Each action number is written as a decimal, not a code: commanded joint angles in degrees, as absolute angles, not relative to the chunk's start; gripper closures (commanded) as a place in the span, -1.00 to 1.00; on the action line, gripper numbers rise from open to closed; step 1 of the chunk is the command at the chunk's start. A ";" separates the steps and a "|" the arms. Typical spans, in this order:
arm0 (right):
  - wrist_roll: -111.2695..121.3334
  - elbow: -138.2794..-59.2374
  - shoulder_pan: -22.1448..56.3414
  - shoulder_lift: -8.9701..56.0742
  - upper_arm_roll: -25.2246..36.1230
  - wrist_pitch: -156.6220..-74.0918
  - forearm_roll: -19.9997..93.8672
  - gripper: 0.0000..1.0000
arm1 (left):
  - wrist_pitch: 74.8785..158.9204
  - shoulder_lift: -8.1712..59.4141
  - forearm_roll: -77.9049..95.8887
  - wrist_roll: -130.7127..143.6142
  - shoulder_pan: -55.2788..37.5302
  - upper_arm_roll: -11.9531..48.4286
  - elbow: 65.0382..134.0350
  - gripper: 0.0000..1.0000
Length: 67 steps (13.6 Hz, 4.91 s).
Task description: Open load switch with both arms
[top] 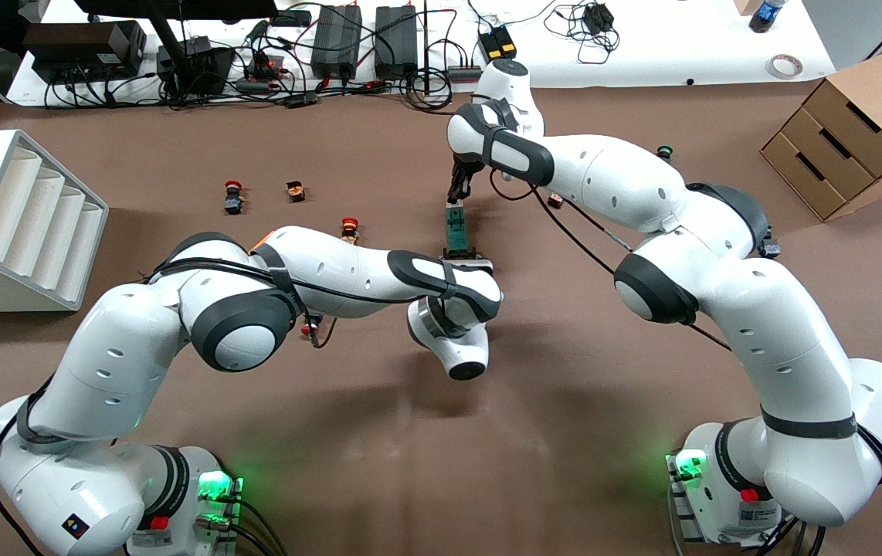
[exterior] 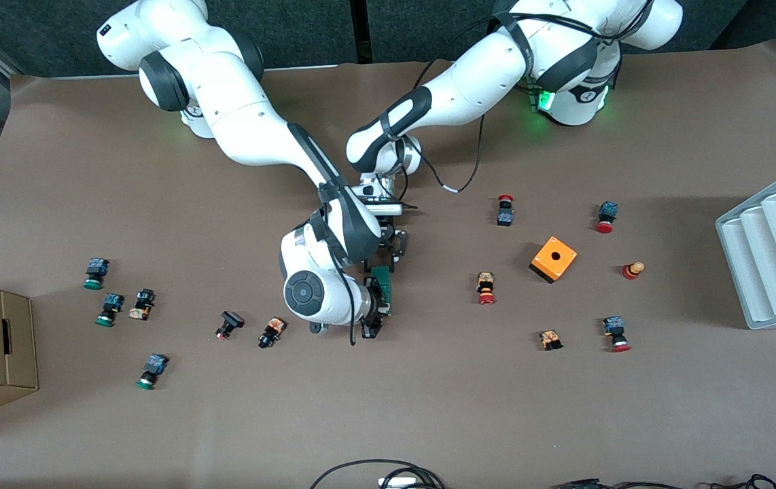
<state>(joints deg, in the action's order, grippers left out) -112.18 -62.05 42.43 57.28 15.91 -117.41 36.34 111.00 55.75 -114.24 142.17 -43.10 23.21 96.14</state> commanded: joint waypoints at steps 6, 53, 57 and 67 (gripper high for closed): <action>-111.09 -67.40 42.80 53.97 13.45 -117.60 33.32 0.66 | 111.01 57.48 -114.52 142.56 -44.03 22.68 94.75 -0.41; -108.99 -74.53 42.36 47.02 10.37 -121.03 27.25 0.34 | 111.01 57.48 -114.52 142.65 -43.95 22.68 94.83 -0.41; -109.25 -74.79 42.45 47.37 10.28 -121.11 26.72 0.39 | 111.01 57.48 -114.52 142.65 -44.03 22.68 94.83 -0.41; -109.42 -78.22 45.00 46.32 10.11 -122.17 26.28 0.45 | 111.01 57.39 -114.52 142.65 -43.95 22.68 94.92 -0.40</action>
